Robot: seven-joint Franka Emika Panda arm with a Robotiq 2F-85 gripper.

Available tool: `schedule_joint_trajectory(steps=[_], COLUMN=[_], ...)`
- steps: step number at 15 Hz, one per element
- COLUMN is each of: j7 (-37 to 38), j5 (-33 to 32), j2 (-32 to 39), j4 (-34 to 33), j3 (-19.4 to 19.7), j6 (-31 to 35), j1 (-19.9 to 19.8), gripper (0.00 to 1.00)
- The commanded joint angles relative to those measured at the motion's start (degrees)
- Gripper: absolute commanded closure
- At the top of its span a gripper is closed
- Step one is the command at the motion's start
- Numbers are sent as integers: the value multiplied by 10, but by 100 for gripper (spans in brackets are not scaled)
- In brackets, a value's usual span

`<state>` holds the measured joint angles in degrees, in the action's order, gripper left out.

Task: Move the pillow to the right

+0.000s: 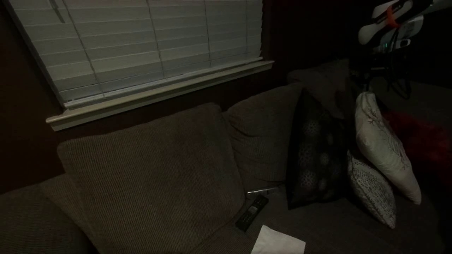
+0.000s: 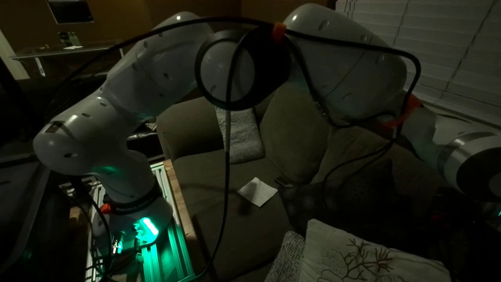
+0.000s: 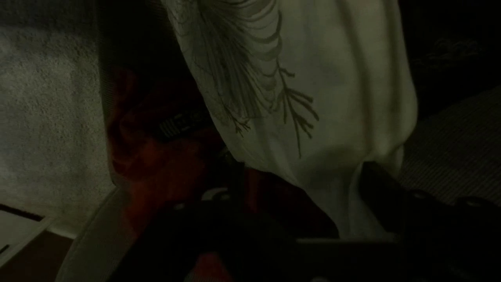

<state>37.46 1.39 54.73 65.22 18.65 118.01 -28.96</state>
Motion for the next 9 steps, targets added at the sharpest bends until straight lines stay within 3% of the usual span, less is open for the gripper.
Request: schedule_joint_trajectory(steps=[1, 3, 7, 8, 9], j7=[-63, -119, -147, -136, -139], j5=[-9, -30, -82, -49, -56], j2=[-84, -128, -217, -143, -164], j4=[104, 157, 251, 156, 177], j3=[-2, 1, 13, 20, 20], j6=[0, 66, 162, 118, 130], j1=[2, 15, 59, 42, 52], gripper=[0, 0, 0, 0, 0])
